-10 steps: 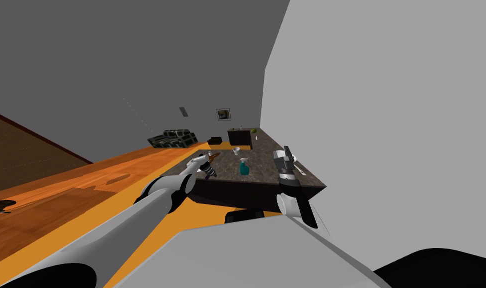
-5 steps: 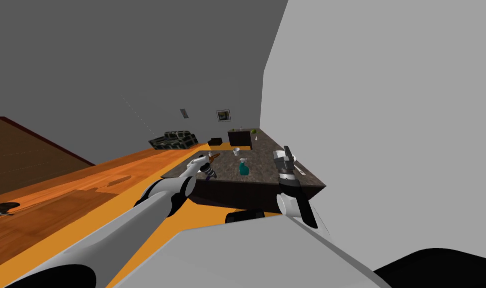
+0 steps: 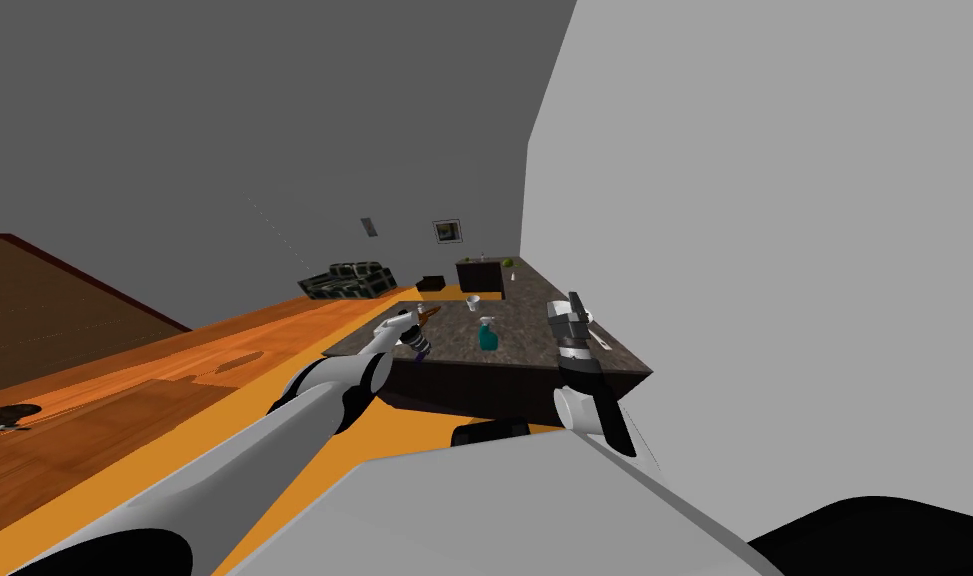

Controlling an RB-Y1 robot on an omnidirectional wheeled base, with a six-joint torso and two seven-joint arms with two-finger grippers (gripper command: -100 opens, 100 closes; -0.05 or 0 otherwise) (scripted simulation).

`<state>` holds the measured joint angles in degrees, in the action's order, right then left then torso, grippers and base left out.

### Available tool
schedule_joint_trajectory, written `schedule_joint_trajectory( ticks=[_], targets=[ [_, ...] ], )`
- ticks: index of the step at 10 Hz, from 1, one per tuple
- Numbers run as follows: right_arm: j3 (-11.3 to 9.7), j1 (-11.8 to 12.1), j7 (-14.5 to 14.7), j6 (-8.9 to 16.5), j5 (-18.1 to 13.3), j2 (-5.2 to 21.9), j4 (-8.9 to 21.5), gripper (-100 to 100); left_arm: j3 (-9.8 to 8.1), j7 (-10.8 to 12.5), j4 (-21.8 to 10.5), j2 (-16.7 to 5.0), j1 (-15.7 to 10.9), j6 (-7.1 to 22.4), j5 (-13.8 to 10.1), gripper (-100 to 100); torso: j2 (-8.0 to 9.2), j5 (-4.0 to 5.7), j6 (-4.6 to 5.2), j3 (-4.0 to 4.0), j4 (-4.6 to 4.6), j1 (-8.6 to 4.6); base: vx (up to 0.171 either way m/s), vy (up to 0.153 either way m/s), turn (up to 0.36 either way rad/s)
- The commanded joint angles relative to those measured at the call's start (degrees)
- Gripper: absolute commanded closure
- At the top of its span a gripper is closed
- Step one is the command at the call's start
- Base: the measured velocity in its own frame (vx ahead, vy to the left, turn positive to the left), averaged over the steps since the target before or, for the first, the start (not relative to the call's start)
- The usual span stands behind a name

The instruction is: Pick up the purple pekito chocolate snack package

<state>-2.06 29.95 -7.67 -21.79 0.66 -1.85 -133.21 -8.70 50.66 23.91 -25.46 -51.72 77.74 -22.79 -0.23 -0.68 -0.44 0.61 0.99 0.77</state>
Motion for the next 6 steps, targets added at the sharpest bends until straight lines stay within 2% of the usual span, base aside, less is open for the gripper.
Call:
schedule_joint_trajectory(
  ticks=[1,2,3,5,6],
  targets=[
    [0.0,0.0,0.0,0.0,0.0,0.0,0.0,0,0.0,0.0,0.0,0.0,0.0,0.0,0.0,100,0.0,0.0,0.0,0.0,0.0,0.0,0.0,0.0,0.0],
    [0.0,0.0,0.0,0.0,0.0,0.0,0.0,0,0.0,0.01,0.0,0.0,0.0,0.0,0.0,0,0.0,0.0,0.0,0.0,0.0,0.01,0.0,0.0,0.0],
    [0.0,0.0,0.0,0.0,0.0,0.0,0.0,0,0.08,0.48,1.49,-0.21,-0.14,1.66,-0.17,100,-0.01,0.0,0.01,0.0,0.0,0.01,0.008,-0.005,-0.017],
    [0.0,0.0,0.0,0.0,0.0,0.0,0.0,0,0.09,0.57,1.56,-0.28,-0.3,1.95,-0.22,100,-0.01,0.0,0.02,0.0,-0.01,0.01,0.002,0.003,-0.008],
    [0.0,0.0,0.0,0.0,0.0,0.0,0.0,0,0.15,0.94,1.82,-0.59,-0.93,3.1,-0.39,100,0.0,0.01,0.02,-0.01,-0.01,0.01,0.001,0.006,-0.006]
  ],
)
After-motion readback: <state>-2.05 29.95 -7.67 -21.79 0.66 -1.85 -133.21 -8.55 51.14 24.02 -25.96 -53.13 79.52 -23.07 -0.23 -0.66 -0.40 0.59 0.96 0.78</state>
